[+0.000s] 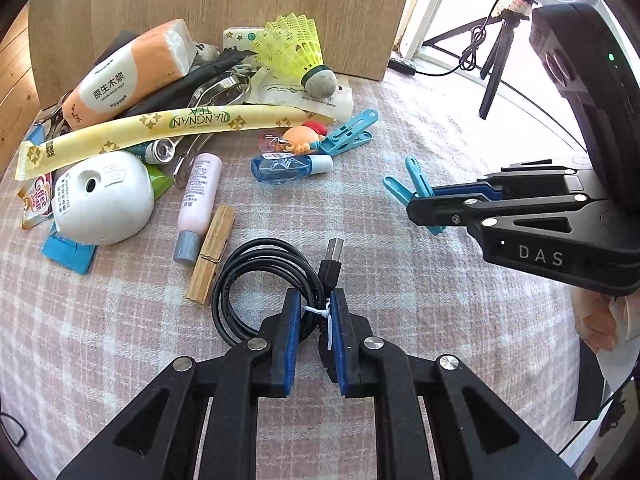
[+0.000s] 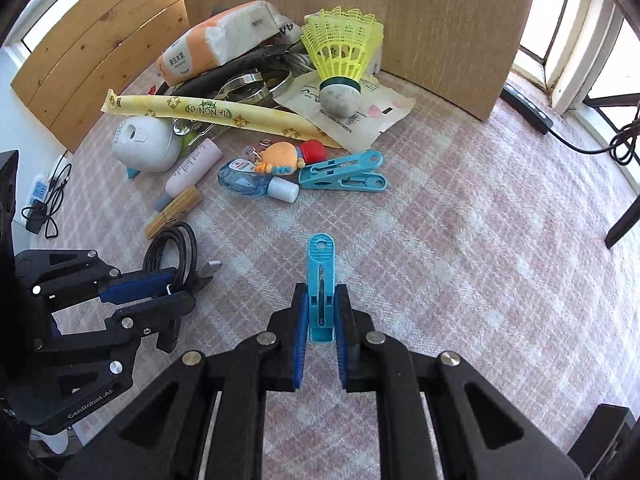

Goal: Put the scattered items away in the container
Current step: 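Grasp another blue clothespin with the right gripper while the left grasps the black cable, then carry the blue clothespin and black cable into the tray and release both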

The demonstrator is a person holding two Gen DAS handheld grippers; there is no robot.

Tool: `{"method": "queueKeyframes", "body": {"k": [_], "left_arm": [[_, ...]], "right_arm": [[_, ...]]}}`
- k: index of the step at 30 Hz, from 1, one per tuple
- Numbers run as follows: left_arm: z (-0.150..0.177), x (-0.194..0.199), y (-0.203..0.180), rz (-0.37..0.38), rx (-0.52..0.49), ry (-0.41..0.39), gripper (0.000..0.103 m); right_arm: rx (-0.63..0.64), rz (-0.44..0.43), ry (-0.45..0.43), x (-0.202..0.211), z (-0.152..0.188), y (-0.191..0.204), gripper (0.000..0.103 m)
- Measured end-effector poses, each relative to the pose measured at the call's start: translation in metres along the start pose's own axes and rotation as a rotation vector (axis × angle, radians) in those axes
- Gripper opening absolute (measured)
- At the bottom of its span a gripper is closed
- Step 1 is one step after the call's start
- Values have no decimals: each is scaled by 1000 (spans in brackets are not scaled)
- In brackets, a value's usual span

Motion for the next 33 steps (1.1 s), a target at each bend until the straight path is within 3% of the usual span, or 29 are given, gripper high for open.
{"method": "queueKeyframes", "body": {"k": [3, 5, 9, 12, 15, 24, 33], "left_arm": [[7, 20, -7, -11, -5, -21, 14], [-17, 17, -15, -18, -13, -38, 14], [-23, 38, -32, -22, -44, -70, 14], [-41, 43, -57, -13, -89, -98, 14], [-54, 52, -87, 11, -149, -122, 14], [-90, 49, -216, 148, -342, -156, 14], [-97, 47, -358, 287, -533, -166, 14]], "right_arm": [[-70, 6, -22, 15, 9, -13, 12], [-105, 14, -45, 28, 15, -22, 12], [-167, 32, -95, 60, 30, -38, 12], [-223, 50, -139, 107, 59, -78, 12], [-285, 81, -172, 131, 61, -102, 12], [-502, 200, -235, 200, 143, -193, 12], [-705, 330, -275, 268, 244, -277, 12]]}}
Point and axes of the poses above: each gripper's, at about its wrist camera, not at the fingertips, and x roughly against the way its jaws point, y to its left, z to its underside, the point moved 6 cm from there along -x, roughly the way its jaws point, and after that the axes turned 10 degrees about -x, right-handed, at the moved point
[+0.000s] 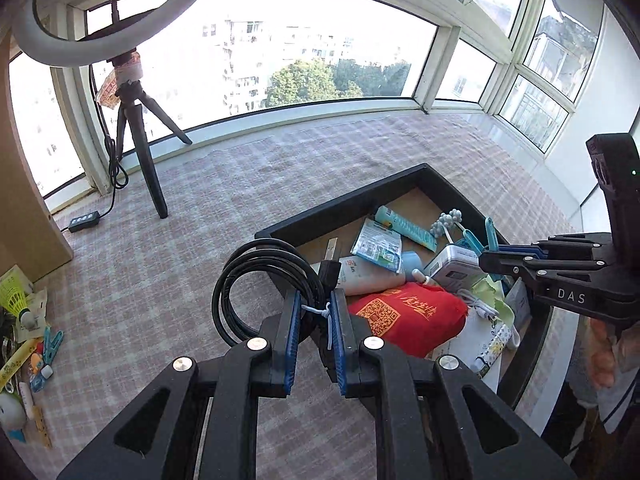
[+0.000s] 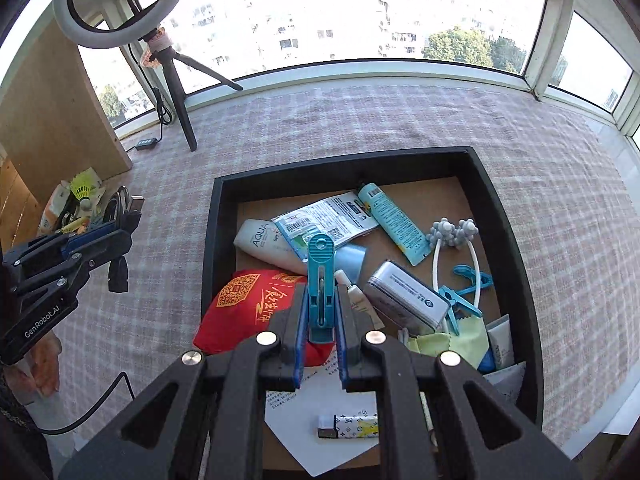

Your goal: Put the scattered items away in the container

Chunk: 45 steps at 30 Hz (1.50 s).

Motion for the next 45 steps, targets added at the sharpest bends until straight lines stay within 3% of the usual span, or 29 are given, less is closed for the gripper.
{"method": "queueKeyframes", "body": {"k": [5, 9, 11, 12, 13, 14, 16, 28, 45], "left_arm": [[-32, -16, -52, 59, -76, -12, 14], [-53, -21, -85, 58, -136, -35, 16], [-61, -22, -92, 62, -126, -48, 29], [-64, -22, -95, 73, -118, -51, 52], [-67, -21, -97, 76, -115, -58, 59], [-68, -22, -98, 69, -117, -61, 58], [-68, -23, -98, 59, -121, -52, 58], [-45, -15, -69, 3, -64, -11, 57], [14, 39, 12, -141, 42, 7, 57]], "right_arm": [[-81, 49, -18, 18, 9, -57, 12], [-123, 75, -26, 28, 15, -88, 12], [-127, 79, -31, 32, 17, -97, 12], [-129, 81, -41, 35, 18, -100, 13], [-135, 81, -46, 38, 17, -103, 23], [-143, 78, -51, 40, 17, -106, 38], [-146, 82, -76, 46, 15, -110, 50], [-135, 61, -82, 44, 8, -101, 50], [4, -41, -64, 25, 7, 4, 50]]}}
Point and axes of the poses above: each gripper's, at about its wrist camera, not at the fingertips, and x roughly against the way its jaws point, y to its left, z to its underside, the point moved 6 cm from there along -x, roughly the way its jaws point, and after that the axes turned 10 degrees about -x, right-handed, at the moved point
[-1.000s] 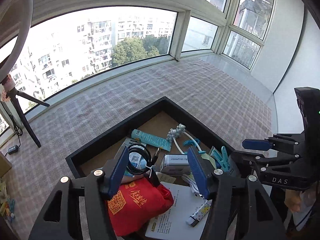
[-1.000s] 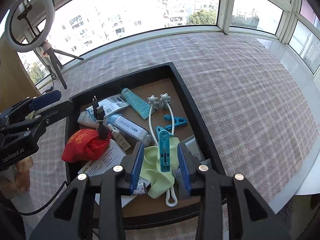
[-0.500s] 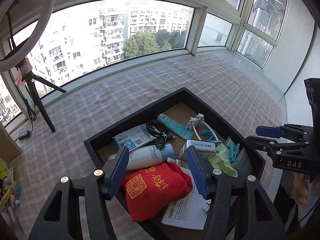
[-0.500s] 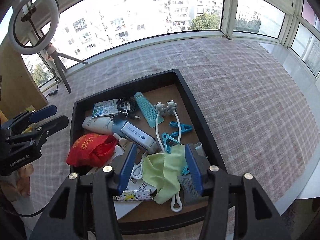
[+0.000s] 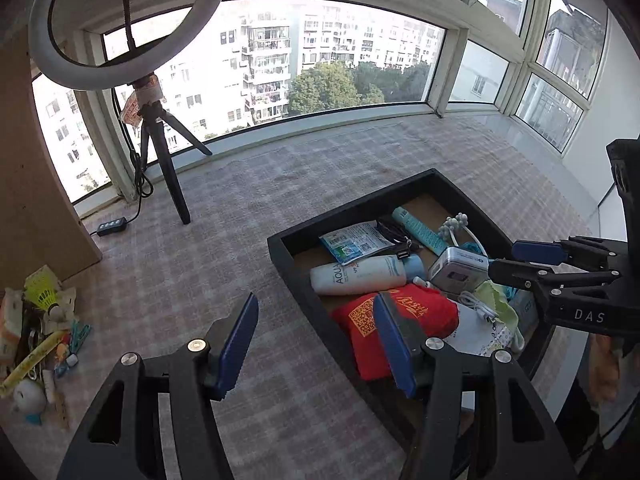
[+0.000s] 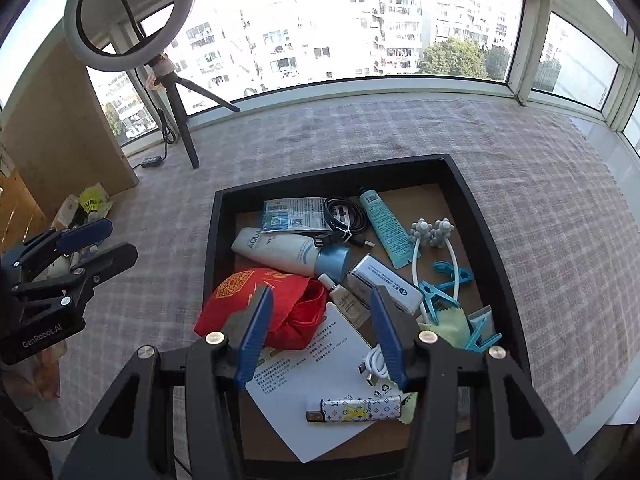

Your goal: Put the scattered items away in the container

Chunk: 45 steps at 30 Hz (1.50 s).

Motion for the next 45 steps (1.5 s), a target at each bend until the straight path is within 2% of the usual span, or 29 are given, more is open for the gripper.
{"method": "queueKeyframes", "body": {"k": [8, 13, 17, 21, 23, 36, 45], "left_arm": [[48, 36, 62, -90, 83, 13, 58], [82, 66, 102, -155, 157, 10, 64], [107, 91, 129, -207, 201, 3, 64], [131, 114, 150, -231, 232, -17, 76], [145, 123, 161, -249, 245, -18, 76], [240, 140, 230, -323, 389, 114, 77], [282, 143, 274, -337, 508, 184, 79]], "right_arm": [[75, -61, 16, -12, 17, 72, 50], [120, -95, 23, -14, 30, 120, 51], [159, -122, 34, -14, 43, 160, 52], [198, -146, 28, -10, 56, 198, 53], [215, -149, 21, -9, 62, 214, 55], [276, -129, 14, -16, 102, 293, 56], [284, -105, 20, -33, 123, 325, 57]]}}
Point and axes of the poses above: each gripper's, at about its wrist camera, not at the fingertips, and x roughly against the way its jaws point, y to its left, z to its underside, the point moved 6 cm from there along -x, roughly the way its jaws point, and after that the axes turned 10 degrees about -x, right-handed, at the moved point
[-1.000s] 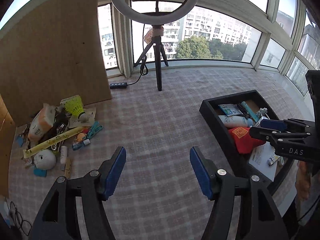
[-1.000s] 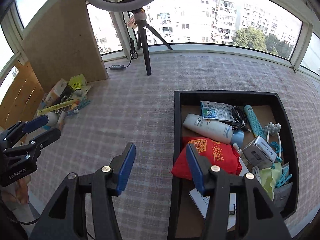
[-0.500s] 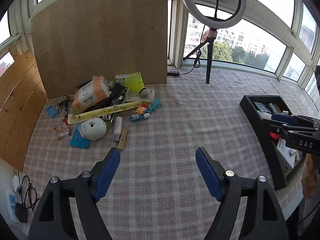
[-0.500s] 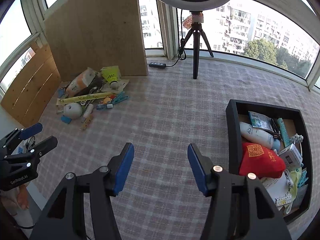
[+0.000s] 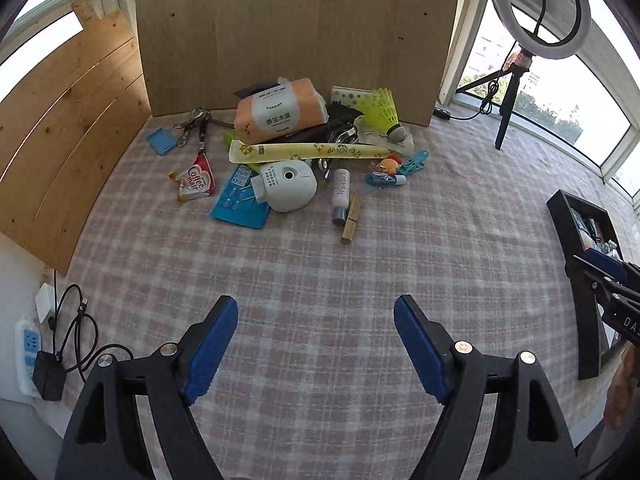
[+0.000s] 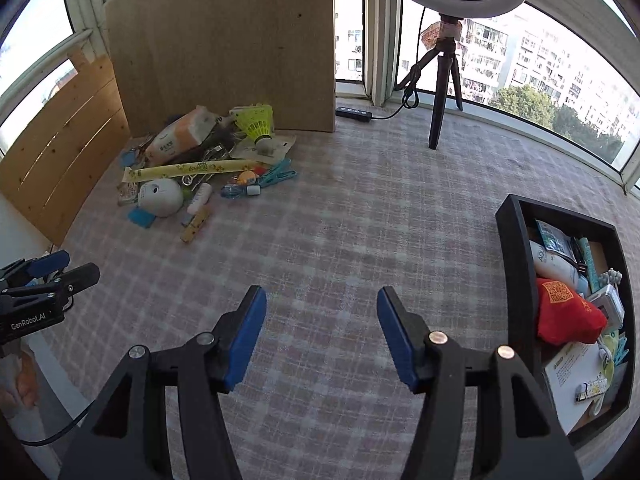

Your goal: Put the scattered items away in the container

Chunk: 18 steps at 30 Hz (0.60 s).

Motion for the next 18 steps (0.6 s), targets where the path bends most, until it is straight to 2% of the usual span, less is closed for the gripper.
{"method": "queueKeyframes", "body": {"k": [3, 7, 16, 18], "left_arm": [[-2, -6, 13, -7, 15, 7, 79], [-8, -11, 22, 20, 17, -9, 80], [-21, -26, 18, 68, -25, -23, 81], [-24, -29, 17, 67, -25, -22, 84]], "right_arm": [[-1, 12, -3, -5, 0, 6, 57], [-7, 27, -10, -11, -2, 12, 57], [-32, 59, 10, -28, -1, 14, 57], [-37, 70, 15, -31, 0, 11, 57]]}}
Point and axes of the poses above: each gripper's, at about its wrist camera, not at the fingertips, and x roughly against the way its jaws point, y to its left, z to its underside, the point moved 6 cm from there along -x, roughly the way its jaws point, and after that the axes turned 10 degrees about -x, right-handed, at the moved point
